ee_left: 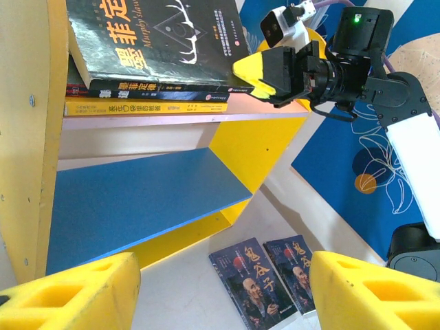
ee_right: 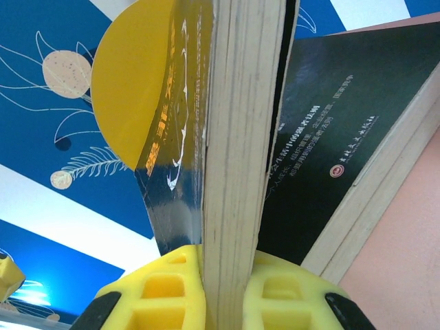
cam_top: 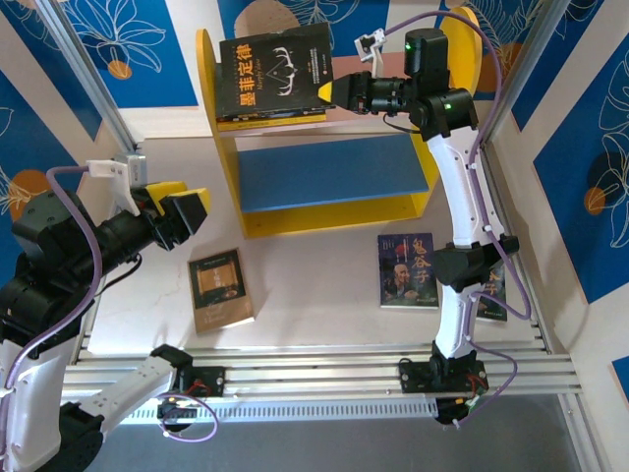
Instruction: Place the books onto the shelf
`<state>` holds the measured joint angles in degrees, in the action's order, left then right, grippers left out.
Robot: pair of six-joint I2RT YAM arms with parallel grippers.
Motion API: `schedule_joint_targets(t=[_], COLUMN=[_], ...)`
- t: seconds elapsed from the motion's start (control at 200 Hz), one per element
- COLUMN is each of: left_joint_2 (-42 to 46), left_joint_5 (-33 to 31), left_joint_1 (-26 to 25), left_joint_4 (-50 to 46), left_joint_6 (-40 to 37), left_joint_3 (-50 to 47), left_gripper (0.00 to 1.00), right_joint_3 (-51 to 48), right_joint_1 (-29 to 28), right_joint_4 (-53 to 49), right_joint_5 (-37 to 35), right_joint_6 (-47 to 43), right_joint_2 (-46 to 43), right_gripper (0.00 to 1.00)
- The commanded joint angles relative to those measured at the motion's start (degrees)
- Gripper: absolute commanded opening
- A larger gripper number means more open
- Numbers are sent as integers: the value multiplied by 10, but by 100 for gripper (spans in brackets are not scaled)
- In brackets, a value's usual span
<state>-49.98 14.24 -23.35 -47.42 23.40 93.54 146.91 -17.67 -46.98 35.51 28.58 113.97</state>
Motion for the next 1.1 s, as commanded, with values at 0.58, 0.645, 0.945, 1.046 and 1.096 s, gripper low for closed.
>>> schedule_joint_targets(t=[0.58, 0.645, 0.945, 1.046, 1.096], left_joint_2=[2, 2, 5, 5, 5], left_joint_5=[-6, -7, -8, -9, -9], left_joint_1=[6, 6, 5, 6, 6], left_joint_4=[2, 2, 2, 2, 3], left_joint_6=[-13, -14, -15, -15, -15], left_joint_3=[0, 0, -2, -3, -3], left_gripper=[67, 66, 67, 67, 67], right_joint_3=[25, 24, 22, 19, 16], right_joint_1=[-5, -5, 2, 8, 10], right_joint_4=[-5, -11, -30, -32, -33], right_joint_5=[-34, -41, -59, -60, -60], right_joint_6=[-28, -31, -41, -42, -41], right_joint_2=[-2, -2, -2, -2, -2], right_gripper=[32, 33, 44, 47, 48])
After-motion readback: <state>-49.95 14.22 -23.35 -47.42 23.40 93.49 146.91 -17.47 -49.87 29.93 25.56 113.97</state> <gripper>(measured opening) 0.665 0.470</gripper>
